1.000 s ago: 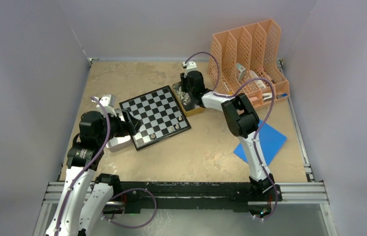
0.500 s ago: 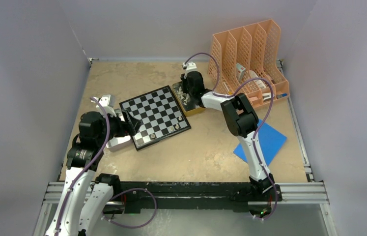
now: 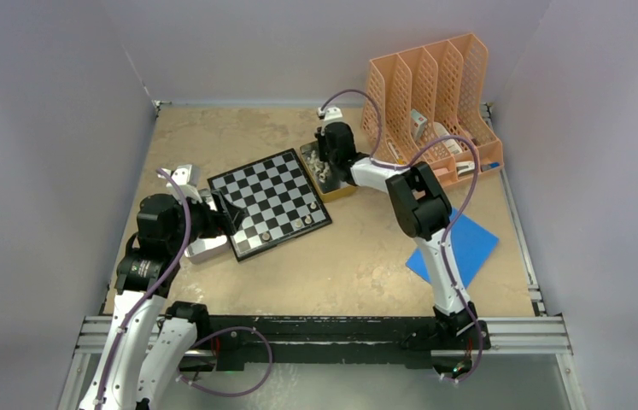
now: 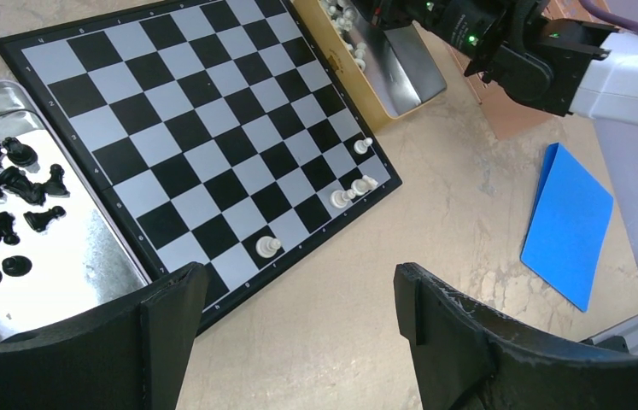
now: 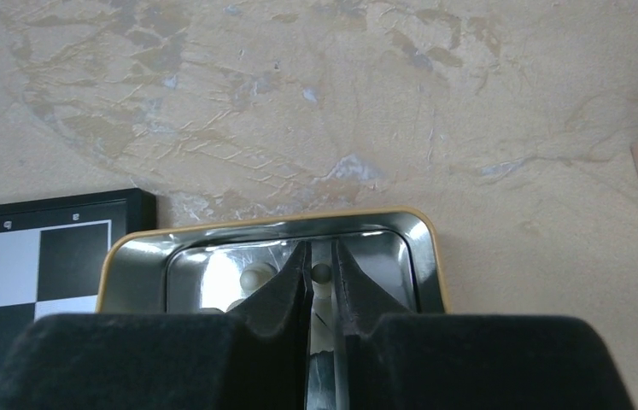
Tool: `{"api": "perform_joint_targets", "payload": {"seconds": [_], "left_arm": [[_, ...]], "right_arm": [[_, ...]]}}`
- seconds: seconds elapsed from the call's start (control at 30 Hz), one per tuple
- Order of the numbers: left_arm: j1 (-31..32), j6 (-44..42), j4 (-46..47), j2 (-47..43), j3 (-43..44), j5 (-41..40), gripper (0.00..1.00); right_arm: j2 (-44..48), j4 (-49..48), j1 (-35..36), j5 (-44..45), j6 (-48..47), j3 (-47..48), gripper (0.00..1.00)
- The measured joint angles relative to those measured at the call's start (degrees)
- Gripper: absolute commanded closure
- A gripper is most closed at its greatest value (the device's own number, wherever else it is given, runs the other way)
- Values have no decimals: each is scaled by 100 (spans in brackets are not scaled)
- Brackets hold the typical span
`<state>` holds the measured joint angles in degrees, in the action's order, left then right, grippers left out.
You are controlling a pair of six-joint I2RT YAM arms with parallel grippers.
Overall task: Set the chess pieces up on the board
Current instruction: Pick up the chess piece from the storage box, then place the chess piece on the chessboard.
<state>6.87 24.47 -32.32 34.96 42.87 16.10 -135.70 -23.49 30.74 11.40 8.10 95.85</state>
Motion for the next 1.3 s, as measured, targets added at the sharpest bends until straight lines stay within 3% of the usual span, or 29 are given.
{"api": "perform_joint_targets", "payload": {"seconds": [0.43,0.67,0.93,1.3], "left_arm": [[0,4,0,11,0,-50,19],[0,4,0,2,0,-85,19],[0,4,0,-24,0,-129,19],[0,4,0,-28,0,-136,19]], "right_arm": [[1799,343,74,114,286,-1172,88],[2647,210,577,177,444,-2225,87],[2855,173,1377,302,586,-2903,87],[3206,-22,1711,299,669,-3517,86]]}}
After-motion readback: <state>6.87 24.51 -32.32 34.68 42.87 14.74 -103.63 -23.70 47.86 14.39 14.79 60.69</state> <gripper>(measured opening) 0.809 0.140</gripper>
